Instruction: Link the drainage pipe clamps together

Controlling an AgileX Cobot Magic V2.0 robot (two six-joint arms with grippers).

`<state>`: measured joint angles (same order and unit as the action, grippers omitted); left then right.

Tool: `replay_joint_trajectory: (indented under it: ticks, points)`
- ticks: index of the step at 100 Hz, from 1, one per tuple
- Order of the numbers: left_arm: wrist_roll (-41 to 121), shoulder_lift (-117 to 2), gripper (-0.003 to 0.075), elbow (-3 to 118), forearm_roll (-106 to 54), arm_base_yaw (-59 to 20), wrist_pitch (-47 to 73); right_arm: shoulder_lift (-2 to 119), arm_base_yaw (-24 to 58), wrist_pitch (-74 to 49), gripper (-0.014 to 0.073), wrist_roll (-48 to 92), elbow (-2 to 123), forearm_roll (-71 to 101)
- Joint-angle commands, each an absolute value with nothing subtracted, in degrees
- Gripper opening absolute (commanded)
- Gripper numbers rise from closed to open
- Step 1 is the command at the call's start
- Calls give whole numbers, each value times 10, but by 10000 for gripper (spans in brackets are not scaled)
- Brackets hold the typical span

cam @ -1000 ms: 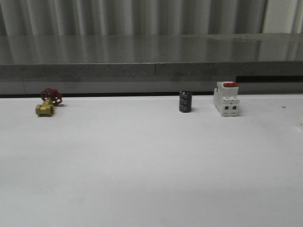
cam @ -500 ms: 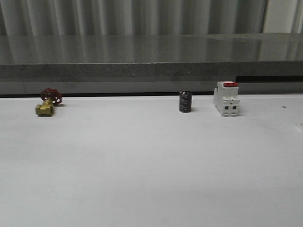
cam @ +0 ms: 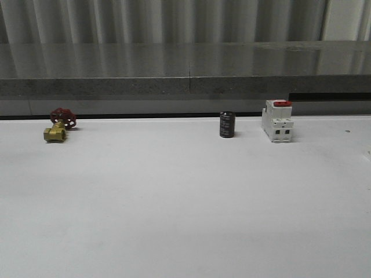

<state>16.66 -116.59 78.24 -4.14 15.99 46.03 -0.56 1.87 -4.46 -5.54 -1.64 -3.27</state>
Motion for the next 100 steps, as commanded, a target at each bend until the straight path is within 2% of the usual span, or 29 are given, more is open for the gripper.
replay_joint_trajectory:
  ticks: [1, 9, 15, 16, 27, 33, 60, 84, 100]
  points:
    - [167, -1136, 553, 798, -51, 161, 450, -17, 16, 7, -67, -52, -6, -32]
    - [167, -1136, 442, 798, -51, 161, 450, -17, 16, 7, -67, -52, -6, -32]
    - [167, -1136, 294, 798, -51, 161, 450, -17, 16, 7, -67, -52, -6, -32]
    - [167, -1136, 294, 798, -51, 161, 450, -17, 16, 7, -67, -52, -6, -32]
    - [167, -1135, 46, 798, -51, 161, 454, -17, 16, 7, -67, -52, -6, -32]
    - [167, -1131, -21, 798, -56, 161, 457, -17, 16, 7, -67, -52, -6, -32]
    - [156, -1073, -21, 798, -109, 107, 519, -17, 16, 7, -67, -52, -6, -32]
    - [34, -1035, -21, 798, -114, -40, 542, -17, 16, 7, -67, -52, -6, -32]
    - [-51, -1040, -20, 798, -103, -146, 496, -17, 16, 7, -67, -52, -6, -32]
